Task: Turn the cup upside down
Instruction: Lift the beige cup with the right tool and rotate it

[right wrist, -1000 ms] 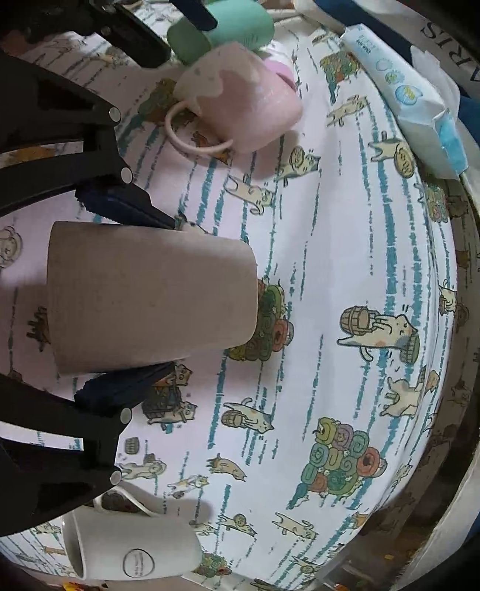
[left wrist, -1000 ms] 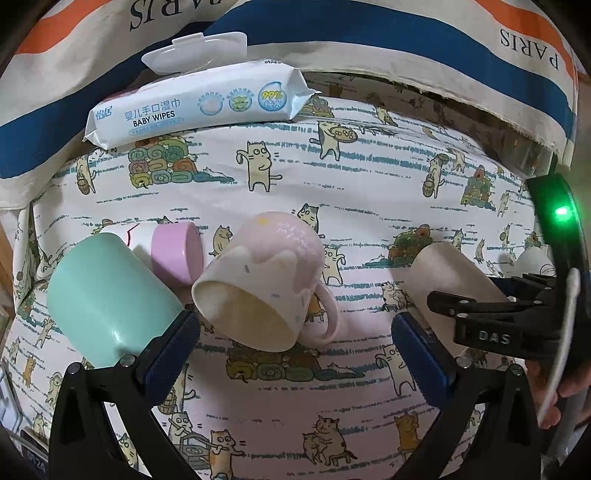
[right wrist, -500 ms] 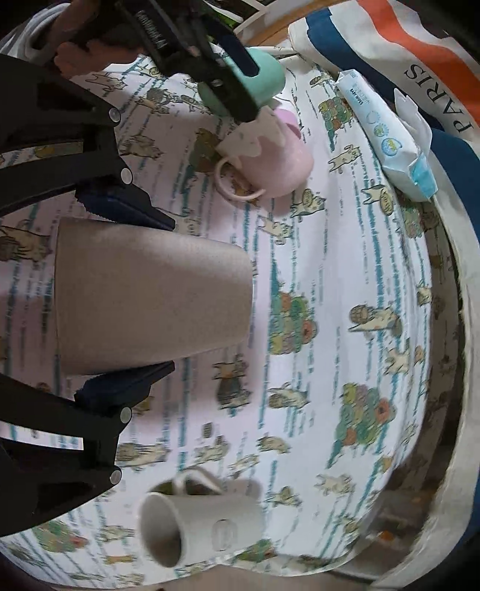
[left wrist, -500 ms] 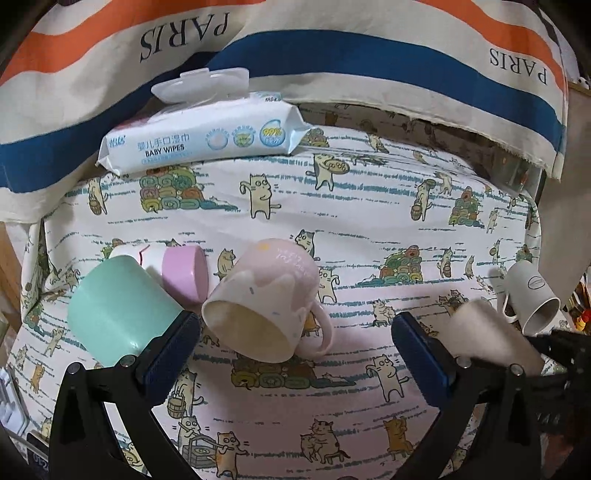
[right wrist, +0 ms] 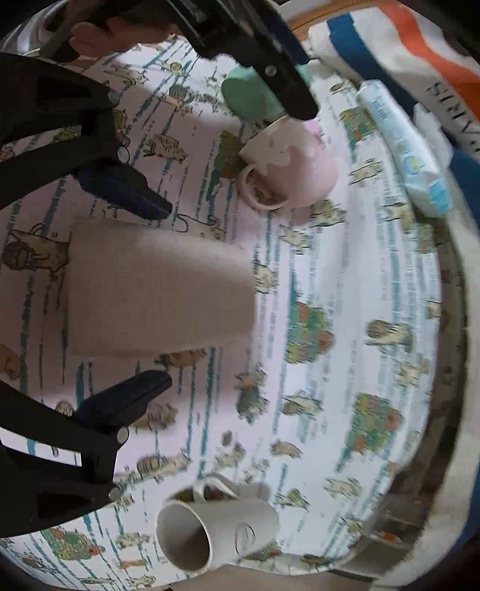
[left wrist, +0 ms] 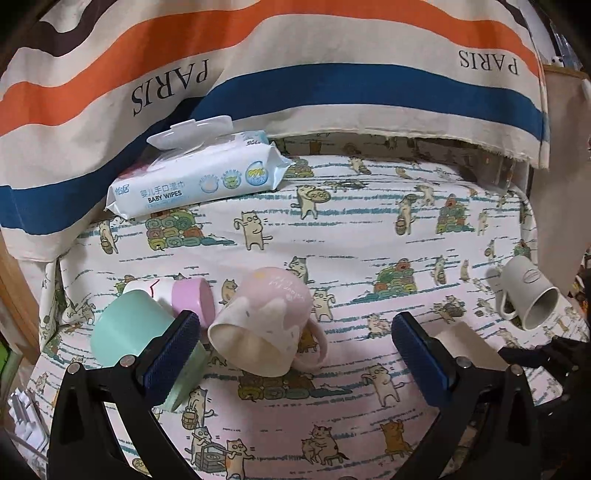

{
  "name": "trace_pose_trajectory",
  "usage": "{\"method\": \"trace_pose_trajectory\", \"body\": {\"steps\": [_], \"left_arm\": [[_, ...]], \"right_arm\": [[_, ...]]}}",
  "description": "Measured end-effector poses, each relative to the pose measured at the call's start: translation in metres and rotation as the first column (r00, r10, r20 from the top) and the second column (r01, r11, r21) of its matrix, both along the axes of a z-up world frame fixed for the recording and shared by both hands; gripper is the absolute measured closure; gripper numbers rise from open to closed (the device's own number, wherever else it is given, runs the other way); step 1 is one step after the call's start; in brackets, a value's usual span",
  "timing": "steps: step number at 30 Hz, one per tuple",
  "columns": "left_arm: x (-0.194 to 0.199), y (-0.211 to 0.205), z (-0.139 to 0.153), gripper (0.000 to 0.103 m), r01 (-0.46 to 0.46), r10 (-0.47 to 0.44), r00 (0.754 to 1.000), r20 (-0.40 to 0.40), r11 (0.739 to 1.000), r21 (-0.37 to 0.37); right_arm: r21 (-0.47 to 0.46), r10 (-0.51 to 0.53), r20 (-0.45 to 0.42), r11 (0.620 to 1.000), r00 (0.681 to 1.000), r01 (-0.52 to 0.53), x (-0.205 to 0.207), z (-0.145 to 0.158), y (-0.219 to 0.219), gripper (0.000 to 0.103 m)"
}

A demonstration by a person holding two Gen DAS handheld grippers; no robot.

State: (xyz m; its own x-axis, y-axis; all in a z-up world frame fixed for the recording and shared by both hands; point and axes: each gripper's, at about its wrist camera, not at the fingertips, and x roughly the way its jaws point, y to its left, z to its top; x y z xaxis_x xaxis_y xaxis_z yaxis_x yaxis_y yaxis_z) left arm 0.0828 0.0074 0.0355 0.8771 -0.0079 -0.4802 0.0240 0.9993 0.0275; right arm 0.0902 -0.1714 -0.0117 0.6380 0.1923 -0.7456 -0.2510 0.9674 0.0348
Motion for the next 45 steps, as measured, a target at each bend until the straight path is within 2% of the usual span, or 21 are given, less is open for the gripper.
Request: {"method": "trace_pose_trajectory", "body": {"steps": [5, 10, 13, 15, 22, 24, 27, 29, 30, 32, 34, 37, 40, 41, 45], "left_arm": [[-0.008, -0.006, 0.007, 0.000, 0.021, -0.021, 1.000, -0.012, 1.000, -0.012], [-0.007, -0.024, 0.010, 0.000, 0.056, -0.060, 0.993, -0.103, 0.997, -0.050], [-0.003, -0.037, 0.009, 0.000, 0.060, -0.069, 0.983, -0.167, 0.996, -0.059], [0.003, -0.048, 0.007, 0.000, 0.044, -0.053, 0.972, -0.231, 0.998, -0.044], [0.032, -0.070, -0.008, 0.000, 0.025, -0.092, 0.913, -0.397, 0.985, -0.171], [0.042, -0.077, -0.014, 0.001, 0.001, -0.086, 0.897, -0.433, 0.981, -0.193], [0.056, -0.085, -0.027, 0.009, -0.036, -0.084, 0.877, -0.473, 0.970, -0.241], [0.065, -0.088, -0.039, 0.011, -0.078, -0.072, 0.857, -0.511, 0.961, -0.267], [0.068, -0.090, -0.043, 0.012, -0.087, -0.084, 0.844, -0.530, 0.954, -0.288], [0.074, -0.093, -0.049, 0.012, -0.104, -0.101, 0.825, -0.556, 0.940, -0.324], [0.077, -0.098, -0.050, 0.012, -0.116, -0.092, 0.820, -0.565, 0.940, -0.320], [0.081, -0.106, -0.052, 0.012, -0.110, -0.080, 0.818, -0.570, 0.950, -0.292], [0.086, -0.111, -0.058, 0.021, -0.111, -0.084, 0.801, -0.593, 0.952, -0.285], [0.088, -0.112, -0.060, 0.030, -0.113, -0.083, 0.796, -0.599, 0.953, -0.282], [0.089, -0.114, -0.062, 0.032, -0.118, -0.071, 0.803, -0.592, 0.955, -0.274]], "right_arm": [[0.019, -0.030, 0.075, 0.999, 0.997, 0.029, -0.019, 0.022, -0.033, 0.017], [0.000, -0.121, 0.163, 0.992, 0.979, 0.123, -0.026, 0.035, -0.066, 0.017], [0.021, -0.160, 0.187, 0.987, 0.969, 0.159, -0.025, 0.037, -0.085, 0.017], [0.040, -0.178, 0.205, 0.984, 0.962, 0.173, -0.025, 0.038, -0.096, 0.017], [0.032, -0.162, 0.277, 0.987, 0.947, 0.160, -0.013, 0.040, -0.110, 0.017], [0.018, -0.147, 0.274, 0.989, 0.950, 0.148, -0.009, 0.037, -0.106, 0.017], [-0.018, -0.137, 0.280, 0.989, 0.950, 0.147, -0.003, 0.030, -0.101, 0.017], [-0.034, -0.118, 0.274, 0.991, 0.955, 0.132, 0.000, 0.025, -0.098, 0.022], [-0.038, -0.105, 0.265, 0.992, 0.958, 0.120, 0.001, 0.022, -0.097, 0.027], [-0.037, -0.076, 0.238, 0.996, 0.968, 0.087, 0.004, 0.016, -0.095, 0.031], [-0.030, -0.060, 0.216, 0.997, 0.975, 0.068, 0.007, 0.009, -0.094, 0.037], [-0.011, -0.046, 0.182, 0.999, 0.982, 0.049, 0.012, -0.001, -0.094, 0.040], [0.022, -0.032, 0.129, 0.999, 0.991, 0.030, 0.017, -0.010, -0.096, 0.044], [0.035, -0.025, 0.112, 0.999, 0.993, 0.021, 0.018, -0.013, -0.096, 0.045], [0.032, -0.012, 0.115, 0.999, 0.993, 0.009, 0.016, -0.015, -0.096, 0.045]]}}
